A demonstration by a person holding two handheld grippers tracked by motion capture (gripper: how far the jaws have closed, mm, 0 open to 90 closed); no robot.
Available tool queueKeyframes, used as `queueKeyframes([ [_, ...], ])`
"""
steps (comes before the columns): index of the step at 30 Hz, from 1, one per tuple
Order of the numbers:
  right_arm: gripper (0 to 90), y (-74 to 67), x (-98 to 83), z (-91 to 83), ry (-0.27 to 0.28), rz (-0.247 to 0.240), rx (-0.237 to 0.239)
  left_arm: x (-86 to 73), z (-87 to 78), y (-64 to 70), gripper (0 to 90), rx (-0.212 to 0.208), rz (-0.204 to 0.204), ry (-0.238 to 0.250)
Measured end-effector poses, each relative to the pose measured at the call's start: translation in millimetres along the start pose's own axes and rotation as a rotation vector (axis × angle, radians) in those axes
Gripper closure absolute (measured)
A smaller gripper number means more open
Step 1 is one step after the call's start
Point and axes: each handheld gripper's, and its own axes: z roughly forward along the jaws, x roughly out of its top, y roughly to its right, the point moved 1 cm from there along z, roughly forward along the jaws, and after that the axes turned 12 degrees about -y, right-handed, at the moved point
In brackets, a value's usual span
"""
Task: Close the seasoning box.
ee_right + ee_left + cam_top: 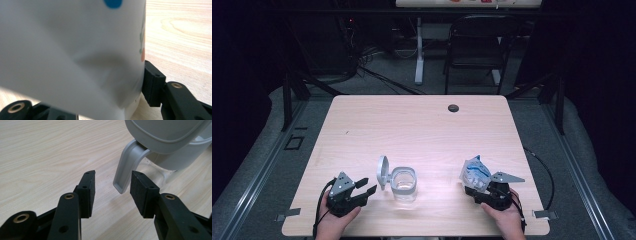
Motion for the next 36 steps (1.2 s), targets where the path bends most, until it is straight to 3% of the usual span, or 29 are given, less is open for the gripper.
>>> queueKeyframes([
  [15, 49.5, -19.5, 16.7, 6.0, -0.024, -0.066, 0.003, -7.1, -7.2, -2.6, 55.8, 0.01, -0.019, 0.007],
  [26, 49.5, -23.2, 32.3, 7.7, -0.026, -0.107, -0.013, -11.6, -13.0, -6.1, 55.6, 0.025, -0.028, -0.003],
  [33, 49.4, -28.0, 45.1, 6.6, -0.032, -0.148, -0.049, -11.2, -11.9, -6.3, 55.2, 0.024, -0.023, -0.003],
  [36, 49.5, -31.3, 51.5, 6.6, -0.041, -0.187, -0.078, -11.1, -11.7, -6.0, 54.8, 0.024, -0.023, -0.002],
])
